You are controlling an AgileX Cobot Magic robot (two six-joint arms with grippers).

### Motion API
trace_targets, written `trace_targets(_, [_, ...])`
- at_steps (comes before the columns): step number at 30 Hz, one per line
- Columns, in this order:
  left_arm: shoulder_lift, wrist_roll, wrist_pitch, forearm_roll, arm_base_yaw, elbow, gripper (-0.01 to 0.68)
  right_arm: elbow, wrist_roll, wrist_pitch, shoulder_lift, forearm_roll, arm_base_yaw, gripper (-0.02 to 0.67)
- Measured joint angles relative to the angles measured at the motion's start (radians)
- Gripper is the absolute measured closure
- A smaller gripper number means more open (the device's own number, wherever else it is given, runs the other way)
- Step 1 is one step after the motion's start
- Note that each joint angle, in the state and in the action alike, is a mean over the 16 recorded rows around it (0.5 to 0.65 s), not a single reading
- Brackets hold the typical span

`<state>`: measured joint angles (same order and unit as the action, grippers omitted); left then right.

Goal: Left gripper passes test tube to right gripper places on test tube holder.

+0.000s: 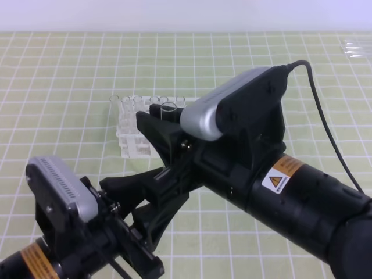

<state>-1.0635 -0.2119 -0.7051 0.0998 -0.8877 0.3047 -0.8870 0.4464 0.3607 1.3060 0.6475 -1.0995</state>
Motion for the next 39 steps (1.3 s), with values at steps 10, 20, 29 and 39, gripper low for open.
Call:
trace_targets(10, [0.079,0.002,0.072,0.035,0.000,0.000,0.650,0.009,0.129,-0.006,-0.040,0.105,0.000,0.641])
trace_targets(20, [0.343,0.001,0.360,0.067,0.000,0.000,0.667,0.039,0.287,-0.019,-0.104,0.265,0.000,0.641])
trace_targets(29, [0.662,0.001,0.711,0.065,0.000,0.000,0.673,0.050,0.308,-0.033,-0.130,0.295,0.000,0.641])
trace_targets(39, [0.902,-0.013,0.945,0.056,0.000,-0.043,0.673,0.050,0.308,-0.038,-0.132,0.296,0.000,0.641])
